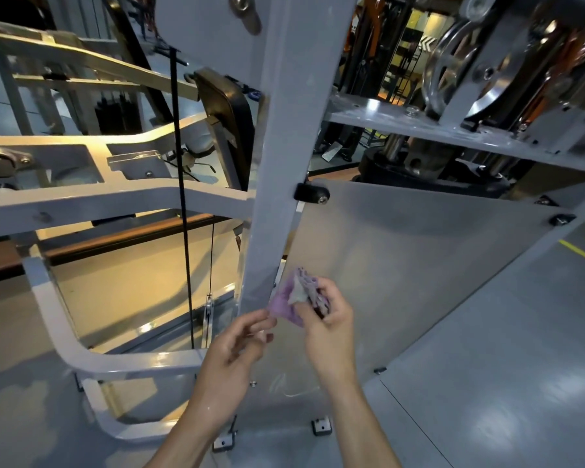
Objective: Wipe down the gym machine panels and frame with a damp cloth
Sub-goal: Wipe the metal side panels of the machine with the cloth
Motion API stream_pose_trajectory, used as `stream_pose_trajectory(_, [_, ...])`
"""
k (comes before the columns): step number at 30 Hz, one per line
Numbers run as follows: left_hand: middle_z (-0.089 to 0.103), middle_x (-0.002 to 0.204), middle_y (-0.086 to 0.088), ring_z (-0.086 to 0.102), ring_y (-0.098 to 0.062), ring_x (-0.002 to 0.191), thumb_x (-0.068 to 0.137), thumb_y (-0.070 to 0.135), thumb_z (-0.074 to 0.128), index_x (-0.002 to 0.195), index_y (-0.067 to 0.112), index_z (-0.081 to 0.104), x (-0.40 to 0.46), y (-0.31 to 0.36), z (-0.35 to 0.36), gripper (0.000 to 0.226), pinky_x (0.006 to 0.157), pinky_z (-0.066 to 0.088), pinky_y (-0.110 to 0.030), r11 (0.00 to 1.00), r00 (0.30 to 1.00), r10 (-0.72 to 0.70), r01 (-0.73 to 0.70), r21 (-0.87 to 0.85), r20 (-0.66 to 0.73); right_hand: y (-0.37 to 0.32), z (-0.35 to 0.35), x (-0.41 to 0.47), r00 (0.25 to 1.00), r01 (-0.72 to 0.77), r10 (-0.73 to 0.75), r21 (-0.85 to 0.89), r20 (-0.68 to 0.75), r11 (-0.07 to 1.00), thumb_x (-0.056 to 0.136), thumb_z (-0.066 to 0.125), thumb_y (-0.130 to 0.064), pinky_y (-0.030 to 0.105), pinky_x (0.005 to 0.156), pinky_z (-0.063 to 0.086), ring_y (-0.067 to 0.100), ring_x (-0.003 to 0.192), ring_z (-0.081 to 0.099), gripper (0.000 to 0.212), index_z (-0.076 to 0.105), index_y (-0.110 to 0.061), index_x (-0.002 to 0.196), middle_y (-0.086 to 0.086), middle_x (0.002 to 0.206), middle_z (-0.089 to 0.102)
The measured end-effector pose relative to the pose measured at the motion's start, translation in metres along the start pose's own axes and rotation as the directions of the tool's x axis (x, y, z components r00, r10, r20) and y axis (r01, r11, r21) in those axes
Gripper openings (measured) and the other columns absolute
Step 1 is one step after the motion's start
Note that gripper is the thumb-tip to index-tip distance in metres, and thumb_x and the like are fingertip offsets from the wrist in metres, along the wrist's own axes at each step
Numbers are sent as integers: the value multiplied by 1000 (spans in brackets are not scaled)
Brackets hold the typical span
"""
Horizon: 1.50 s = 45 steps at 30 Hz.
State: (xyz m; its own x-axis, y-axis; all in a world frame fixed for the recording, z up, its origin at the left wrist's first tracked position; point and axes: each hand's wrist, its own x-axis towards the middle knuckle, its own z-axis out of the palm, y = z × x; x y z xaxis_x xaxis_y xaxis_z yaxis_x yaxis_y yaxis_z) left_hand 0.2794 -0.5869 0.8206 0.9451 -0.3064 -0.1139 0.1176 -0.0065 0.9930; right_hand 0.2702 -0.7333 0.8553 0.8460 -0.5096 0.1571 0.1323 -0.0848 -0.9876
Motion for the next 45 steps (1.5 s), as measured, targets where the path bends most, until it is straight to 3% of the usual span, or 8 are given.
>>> stream_pose_trajectory(6, [78, 106, 3, 72, -10, 99, 101, 51, 55, 112, 23, 78, -15, 15, -3, 38, 82, 55, -22, 989, 999, 36, -35, -141, 9, 2, 1, -25, 947, -299, 318, 439, 32, 847, 81, 70, -16, 26, 72, 45, 15, 80, 60, 20, 70, -7, 99, 6, 85, 68])
stream_pose_trajectory(11, [77, 93, -2, 72, -15, 90, 86, 51, 75, 94, 21, 78, -21, 17, 1, 32, 79, 57, -22, 987, 997, 79, -81, -137, -21, 8, 4, -48, 927, -359, 371, 416, 54, 836, 78, 71, -17, 28, 72, 45, 19, 82, 61, 33, 67, -1, 106, 13, 90, 65])
stream_pose_trajectory(16, [76, 87, 7, 69, -9, 78, 91, 11, 77, 90, 18, 76, -33, 13, 7, 8, 71, 49, -17, 992, 988, 126, -125, 17, -88, 8, -4, -62, 883, -466, 442, 421, 160, 778, 83, 57, -26, 35, 82, 49, 27, 97, 64, 51, 62, 6, 122, 23, 106, 69])
stream_pose_trajectory(20, [74, 84, 7, 68, -10, 77, 95, 15, 72, 94, 23, 73, -46, 6, 10, 8, 68, 51, -23, 973, 980, 181, -167, 161, -78, 12, -21, -71, 896, -438, 383, 300, 227, 847, 96, 51, -36, 29, 69, 48, 23, 80, 61, 41, 71, -1, 102, 26, 95, 67])
stream_pose_trajectory(23, [73, 82, 8, 67, -11, 75, 93, 12, 72, 92, 25, 70, -57, 2, 22, 13, 66, 50, -21, 962, 980, 187, -170, 212, -63, 19, -31, -80, 913, -393, 341, 262, 222, 882, 100, 56, -52, 26, 61, 41, 24, 70, 41, 69, 58, 17, 107, 41, 85, 46])
stream_pose_trajectory(29, [71, 74, 6, 61, -3, 67, 93, 8, 70, 87, 19, 68, -86, -13, 63, 13, 63, 45, -20, 970, 996, 81, -72, 233, -28, 44, -69, -102, 907, -420, 412, 156, 83, 894, 85, 51, -75, 26, 59, 42, 17, 71, 52, 85, 64, 7, 101, 32, 93, 62])
stream_pose_trajectory(36, [72, 80, -4, 65, -17, 73, 76, 64, 72, 89, 22, 74, -118, -37, 86, 44, 70, 51, -37, 990, 987, 5, 17, 137, -159, 45, -88, -117, 877, -419, 423, -68, 227, 906, 93, 39, -77, 41, 83, 58, 13, 81, 66, 63, 62, -19, 85, 8, 85, 66])
stream_pose_trajectory(45, [75, 85, -4, 68, -11, 77, 94, 32, 73, 90, 30, 73, -116, -4, 114, 5, 68, 51, -21, 986, 981, 118, -97, 139, -156, 20, -125, -102, 768, -613, 430, 351, 475, 708, 82, 80, -22, 37, 64, 61, 30, 81, 72, 37, 71, 12, 92, 26, 91, 71])
